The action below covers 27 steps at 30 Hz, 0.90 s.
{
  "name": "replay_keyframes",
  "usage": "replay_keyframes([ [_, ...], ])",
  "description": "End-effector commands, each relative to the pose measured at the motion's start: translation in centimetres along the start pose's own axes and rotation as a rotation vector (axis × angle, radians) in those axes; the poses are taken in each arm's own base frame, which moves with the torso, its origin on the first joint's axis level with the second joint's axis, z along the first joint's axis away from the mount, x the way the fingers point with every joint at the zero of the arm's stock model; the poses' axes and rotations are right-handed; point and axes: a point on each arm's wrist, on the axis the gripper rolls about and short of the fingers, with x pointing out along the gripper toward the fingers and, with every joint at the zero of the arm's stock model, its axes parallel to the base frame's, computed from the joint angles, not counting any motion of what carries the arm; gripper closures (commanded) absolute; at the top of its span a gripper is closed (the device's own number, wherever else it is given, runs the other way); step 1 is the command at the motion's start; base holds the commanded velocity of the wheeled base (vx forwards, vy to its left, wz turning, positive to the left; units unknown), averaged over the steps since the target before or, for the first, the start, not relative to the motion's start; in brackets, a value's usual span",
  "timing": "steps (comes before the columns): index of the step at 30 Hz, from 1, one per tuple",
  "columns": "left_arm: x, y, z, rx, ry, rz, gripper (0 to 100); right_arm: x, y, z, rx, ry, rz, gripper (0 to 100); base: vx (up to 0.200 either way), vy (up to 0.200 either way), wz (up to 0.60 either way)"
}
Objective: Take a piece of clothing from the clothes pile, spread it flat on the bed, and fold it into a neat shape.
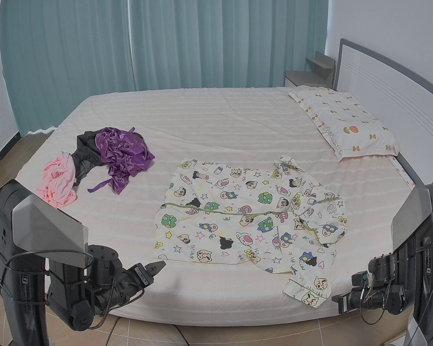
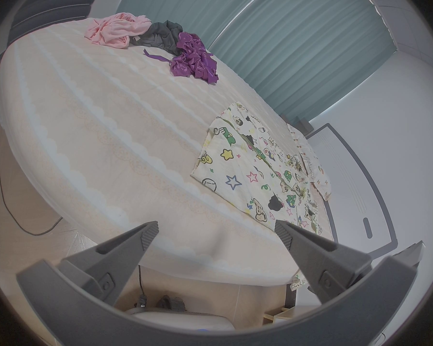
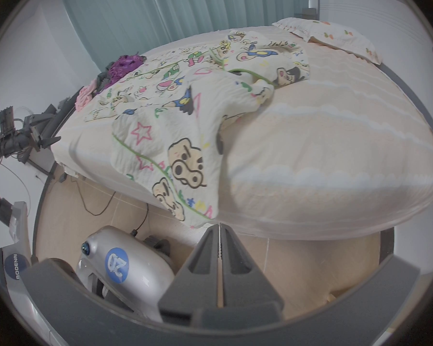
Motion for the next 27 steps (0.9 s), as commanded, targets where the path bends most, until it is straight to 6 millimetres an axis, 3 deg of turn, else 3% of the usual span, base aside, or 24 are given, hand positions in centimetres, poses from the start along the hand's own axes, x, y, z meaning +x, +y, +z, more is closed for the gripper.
replay_keyframes([
  [1,0.0,-0.1,0.1,-0.001,-0.01,-0.011,0,0.0,0.6,-0.3,-0.017,0.015,0.02,100,0.0,0.0,0.0],
  [4,0.1,-0.1,0.1,-0.001,-0.009,-0.01,0,0.3,0.9,-0.3,-0.03,0.019,0.027,100,0.0,0.0,0.0],
  [5,0.1,-0.1,0.1,-0.001,-0.009,-0.01,0,0.4,0.9,-0.3,-0.035,0.018,0.028,0,0.0,0.0,0.0],
  [27,0.2,0.0,0.0,0.001,-0.006,-0.007,0,2.5,1.8,0.8,-0.052,-0.035,0.086,0,0.0,0.0,0.0],
])
